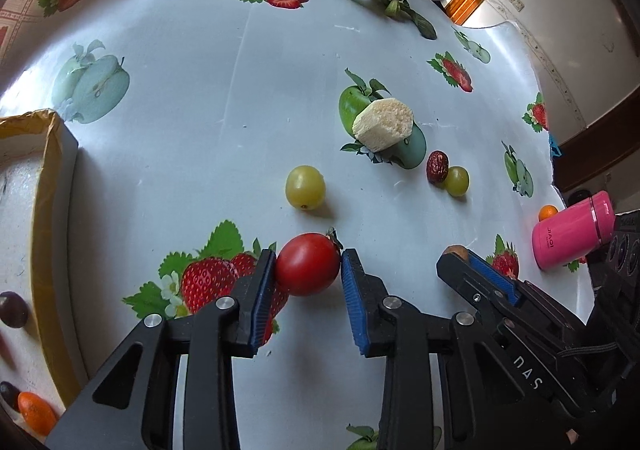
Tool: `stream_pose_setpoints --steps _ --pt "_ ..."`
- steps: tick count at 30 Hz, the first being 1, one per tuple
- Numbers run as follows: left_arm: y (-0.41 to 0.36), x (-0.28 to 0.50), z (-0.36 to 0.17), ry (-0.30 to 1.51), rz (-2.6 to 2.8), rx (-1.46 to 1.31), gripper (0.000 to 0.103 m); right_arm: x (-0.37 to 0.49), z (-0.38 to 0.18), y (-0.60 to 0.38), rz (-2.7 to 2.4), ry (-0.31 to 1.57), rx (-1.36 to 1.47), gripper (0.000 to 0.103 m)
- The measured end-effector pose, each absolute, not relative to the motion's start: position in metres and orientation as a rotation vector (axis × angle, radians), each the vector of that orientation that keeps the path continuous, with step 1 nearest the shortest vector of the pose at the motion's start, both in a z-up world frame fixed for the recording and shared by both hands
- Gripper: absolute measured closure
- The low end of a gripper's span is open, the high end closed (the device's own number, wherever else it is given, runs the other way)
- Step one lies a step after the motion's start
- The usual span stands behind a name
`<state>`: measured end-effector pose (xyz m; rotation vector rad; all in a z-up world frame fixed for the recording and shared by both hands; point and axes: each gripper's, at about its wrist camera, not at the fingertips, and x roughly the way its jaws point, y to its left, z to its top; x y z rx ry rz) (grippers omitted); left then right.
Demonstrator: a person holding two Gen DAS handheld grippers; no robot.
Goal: Organize fruits
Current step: 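Grasp the red cherry tomato with the left gripper while the right gripper grasps the brown fruit, then carry both fruits into the yellow tray and open both grippers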
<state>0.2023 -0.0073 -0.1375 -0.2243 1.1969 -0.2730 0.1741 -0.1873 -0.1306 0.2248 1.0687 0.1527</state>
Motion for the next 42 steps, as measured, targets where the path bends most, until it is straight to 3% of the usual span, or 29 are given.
stream_pose_setpoints --steps 23,42 --pt "0.068 0.104 -0.08 1.112 -0.151 -0.199 0.072 0.081 -0.064 -0.108 0.32 0.999 0.204 0.081" --pt "0.137 0.078 -0.072 1.082 -0.049 -0.248 0.072 0.07 -0.054 -0.038 0.425 0.998 0.139 0.081"
